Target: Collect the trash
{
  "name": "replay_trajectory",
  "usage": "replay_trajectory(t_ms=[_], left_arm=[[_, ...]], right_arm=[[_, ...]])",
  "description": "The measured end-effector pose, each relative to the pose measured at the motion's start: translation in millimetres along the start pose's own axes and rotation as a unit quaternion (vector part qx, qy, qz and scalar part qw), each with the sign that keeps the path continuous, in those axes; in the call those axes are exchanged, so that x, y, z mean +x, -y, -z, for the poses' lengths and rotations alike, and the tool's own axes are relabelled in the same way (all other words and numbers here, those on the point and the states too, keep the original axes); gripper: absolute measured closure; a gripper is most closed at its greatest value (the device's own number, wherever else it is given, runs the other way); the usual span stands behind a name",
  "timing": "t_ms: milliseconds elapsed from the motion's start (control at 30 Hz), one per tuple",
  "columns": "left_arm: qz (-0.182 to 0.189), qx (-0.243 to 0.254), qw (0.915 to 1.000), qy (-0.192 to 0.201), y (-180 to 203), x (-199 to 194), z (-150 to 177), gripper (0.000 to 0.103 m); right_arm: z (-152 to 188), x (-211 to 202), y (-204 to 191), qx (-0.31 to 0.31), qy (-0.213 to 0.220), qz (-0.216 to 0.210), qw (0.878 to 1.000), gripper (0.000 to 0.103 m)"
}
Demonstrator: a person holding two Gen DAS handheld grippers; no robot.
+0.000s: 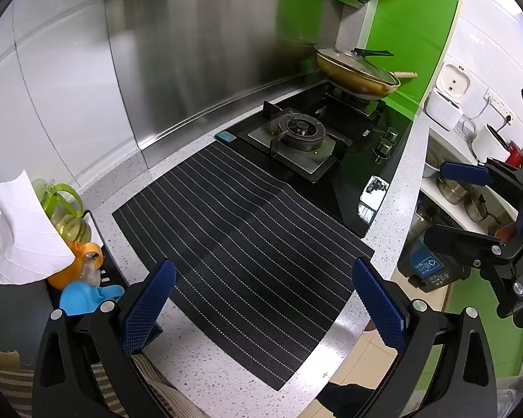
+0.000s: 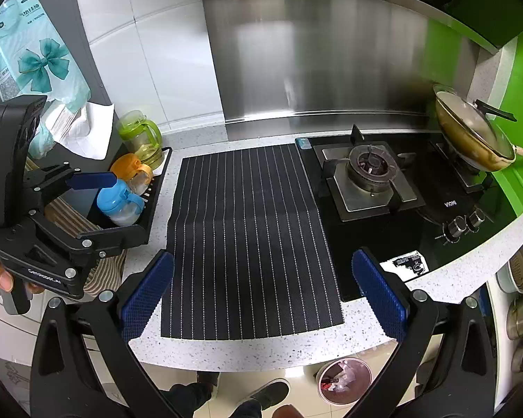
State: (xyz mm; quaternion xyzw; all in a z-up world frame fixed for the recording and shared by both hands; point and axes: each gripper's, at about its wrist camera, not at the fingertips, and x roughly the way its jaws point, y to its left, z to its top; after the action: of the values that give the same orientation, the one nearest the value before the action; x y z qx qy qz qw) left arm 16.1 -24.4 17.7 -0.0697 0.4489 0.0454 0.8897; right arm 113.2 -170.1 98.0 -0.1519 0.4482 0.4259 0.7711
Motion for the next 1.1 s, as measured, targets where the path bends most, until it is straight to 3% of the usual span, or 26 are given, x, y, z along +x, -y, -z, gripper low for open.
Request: replay_trajectory(t_ms=[1100], left_arm=[[0.008,0.004,1.0000,-0.001,2.1,-2.2,-0.8,0.006]], right_arm=[[3.1,-0.6,3.1,0.001,-0.001,0.001,1.000,0.003]])
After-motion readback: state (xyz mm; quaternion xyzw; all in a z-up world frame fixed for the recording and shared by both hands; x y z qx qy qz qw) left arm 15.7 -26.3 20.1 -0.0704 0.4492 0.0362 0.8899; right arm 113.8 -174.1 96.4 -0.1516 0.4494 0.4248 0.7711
